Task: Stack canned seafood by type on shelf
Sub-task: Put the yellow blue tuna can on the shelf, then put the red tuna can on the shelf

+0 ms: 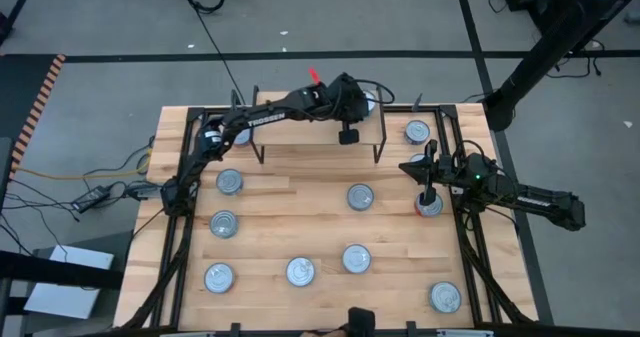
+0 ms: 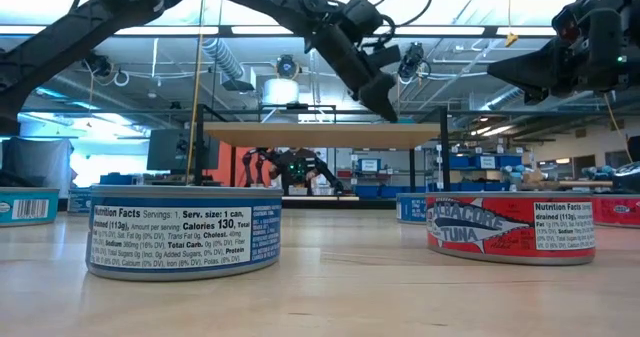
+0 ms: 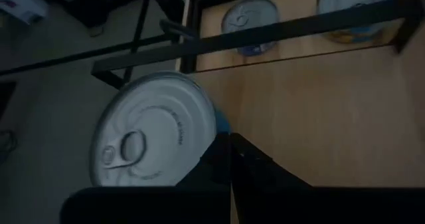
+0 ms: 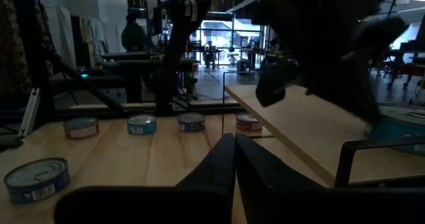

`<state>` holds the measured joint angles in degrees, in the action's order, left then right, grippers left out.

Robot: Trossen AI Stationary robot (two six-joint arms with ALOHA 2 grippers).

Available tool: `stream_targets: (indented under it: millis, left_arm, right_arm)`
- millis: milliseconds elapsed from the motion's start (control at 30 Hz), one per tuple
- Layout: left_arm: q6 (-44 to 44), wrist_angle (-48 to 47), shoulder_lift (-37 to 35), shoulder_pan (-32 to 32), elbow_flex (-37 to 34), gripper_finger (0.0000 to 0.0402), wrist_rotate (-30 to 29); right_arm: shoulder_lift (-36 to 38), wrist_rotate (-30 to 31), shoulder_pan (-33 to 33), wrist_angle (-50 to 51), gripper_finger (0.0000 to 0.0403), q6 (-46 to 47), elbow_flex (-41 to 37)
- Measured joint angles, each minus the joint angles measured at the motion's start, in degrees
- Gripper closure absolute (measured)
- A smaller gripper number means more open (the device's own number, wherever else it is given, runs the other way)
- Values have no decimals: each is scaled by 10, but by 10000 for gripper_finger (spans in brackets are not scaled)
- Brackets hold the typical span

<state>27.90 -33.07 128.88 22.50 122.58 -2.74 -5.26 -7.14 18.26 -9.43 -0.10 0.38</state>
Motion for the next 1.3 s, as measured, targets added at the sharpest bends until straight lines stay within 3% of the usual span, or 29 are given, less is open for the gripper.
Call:
stream_targets:
  millis: [800,1000,1300]
  left_arm:
    - [2,43,-11,-4,-1,401,3]
    - [-14,61,-22,-15,0,401,58]
    - [-28,146,-22,-53,-1,401,73]
  right_arm:
    - [0,0,0,0,378,0,0]
    - [0,0,0,0,378,0,0]
    - [0,0,0,0,378,0,0]
